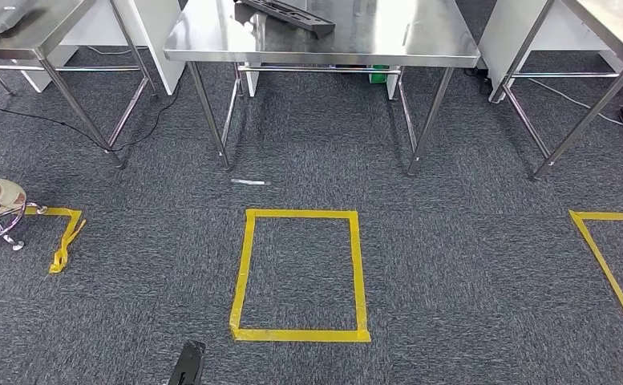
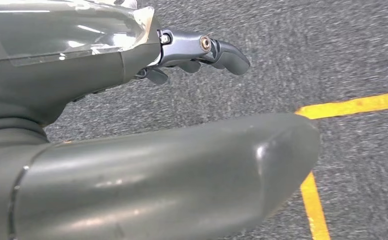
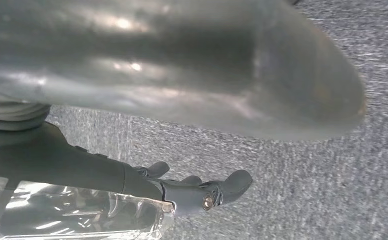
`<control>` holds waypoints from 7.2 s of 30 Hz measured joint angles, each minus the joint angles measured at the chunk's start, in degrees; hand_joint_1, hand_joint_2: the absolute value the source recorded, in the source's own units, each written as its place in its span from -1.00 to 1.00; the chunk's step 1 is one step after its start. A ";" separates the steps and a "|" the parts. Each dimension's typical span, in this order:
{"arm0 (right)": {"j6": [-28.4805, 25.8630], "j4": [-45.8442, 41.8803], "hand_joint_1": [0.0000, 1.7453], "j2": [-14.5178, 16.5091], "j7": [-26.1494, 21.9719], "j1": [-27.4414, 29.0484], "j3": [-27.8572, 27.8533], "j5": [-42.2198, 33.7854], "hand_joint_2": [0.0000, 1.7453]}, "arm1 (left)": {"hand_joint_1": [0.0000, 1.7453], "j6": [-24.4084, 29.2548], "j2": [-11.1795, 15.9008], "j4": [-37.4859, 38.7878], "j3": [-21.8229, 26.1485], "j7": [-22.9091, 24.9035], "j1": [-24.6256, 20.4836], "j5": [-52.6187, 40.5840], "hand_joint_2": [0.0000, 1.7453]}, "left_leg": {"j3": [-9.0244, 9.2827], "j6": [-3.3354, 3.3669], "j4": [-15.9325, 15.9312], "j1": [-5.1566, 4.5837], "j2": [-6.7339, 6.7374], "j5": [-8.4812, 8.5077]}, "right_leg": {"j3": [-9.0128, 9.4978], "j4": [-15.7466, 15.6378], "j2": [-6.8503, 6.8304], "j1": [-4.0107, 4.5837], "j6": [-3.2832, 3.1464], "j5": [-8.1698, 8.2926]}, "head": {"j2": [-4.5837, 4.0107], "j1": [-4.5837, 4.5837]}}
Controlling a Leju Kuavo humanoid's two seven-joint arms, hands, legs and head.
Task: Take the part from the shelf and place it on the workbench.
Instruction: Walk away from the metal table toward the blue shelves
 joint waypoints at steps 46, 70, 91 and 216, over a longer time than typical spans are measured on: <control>0.28 0.02 -1.00 -0.81 -0.05 -0.71 1.91 1.62 -1.00 | -1.00 1.39 0.00 0.30 -0.29 -1.60 0.63 1.86 -1.00 | -0.53 3.00 -8.85 -0.86 -3.22 4.39 | 0.71 6.24 1.40 -0.04 2.46 -5.85 | 0.00 0.33; 0.15 -0.13 -1.00 -0.60 0.67 -1.25 2.14 2.07 -1.00 | -1.00 1.04 0.14 0.28 -0.79 -0.62 -0.24 1.25 -1.00 | -0.17 3.45 -9.28 -1.10 0.15 4.18 | -0.82 8.16 -1.38 0.41 0.75 -7.31 | 0.00 0.37; 0.64 -0.11 -1.00 -0.67 1.91 -0.38 2.36 2.57 -1.00 | -1.00 0.90 0.04 0.41 -0.98 -0.04 0.49 1.91 -1.00 | -5.76 0.52 1.87 -0.72 0.72 0.71 | 2.87 0.40 -3.86 -0.01 -0.25 -3.08 | 0.00 -0.47; 5.81 -0.02 -1.00 -0.02 3.06 -0.50 2.95 3.11 -1.00 | -1.00 0.66 0.48 1.56 -3.56 7.61 0.46 -0.07 -1.00 | -2.38 1.27 -4.17 -1.07 2.95 2.17 | 2.12 1.66 -4.82 -0.03 -0.21 -3.84 | 0.00 -0.87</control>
